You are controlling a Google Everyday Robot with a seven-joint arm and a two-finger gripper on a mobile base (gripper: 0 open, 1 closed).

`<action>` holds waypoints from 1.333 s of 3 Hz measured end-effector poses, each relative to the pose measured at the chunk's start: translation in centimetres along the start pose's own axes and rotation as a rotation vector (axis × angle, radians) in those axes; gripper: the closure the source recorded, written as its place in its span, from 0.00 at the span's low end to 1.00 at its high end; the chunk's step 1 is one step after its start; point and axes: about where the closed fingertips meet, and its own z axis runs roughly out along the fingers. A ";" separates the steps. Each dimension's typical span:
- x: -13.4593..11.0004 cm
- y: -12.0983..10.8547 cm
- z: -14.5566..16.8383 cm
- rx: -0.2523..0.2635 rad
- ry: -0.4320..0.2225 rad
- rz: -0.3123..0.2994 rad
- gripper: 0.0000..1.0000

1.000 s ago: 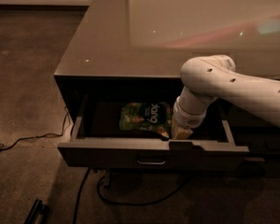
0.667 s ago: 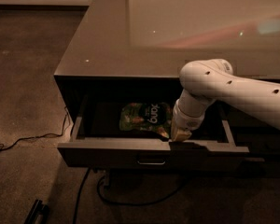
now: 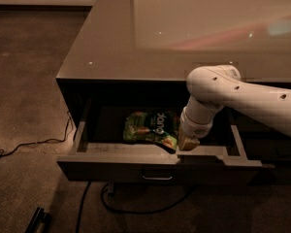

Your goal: Open top drawer

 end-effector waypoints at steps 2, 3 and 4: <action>1.4 5.0 0.8 -0.046 0.017 0.036 1.00; 2.5 7.7 0.7 -0.065 0.022 0.071 1.00; 3.7 9.9 1.2 -0.095 0.014 0.110 1.00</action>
Offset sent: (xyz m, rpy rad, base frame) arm -0.0840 -0.0243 -0.0090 -0.0284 0.0746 -0.0515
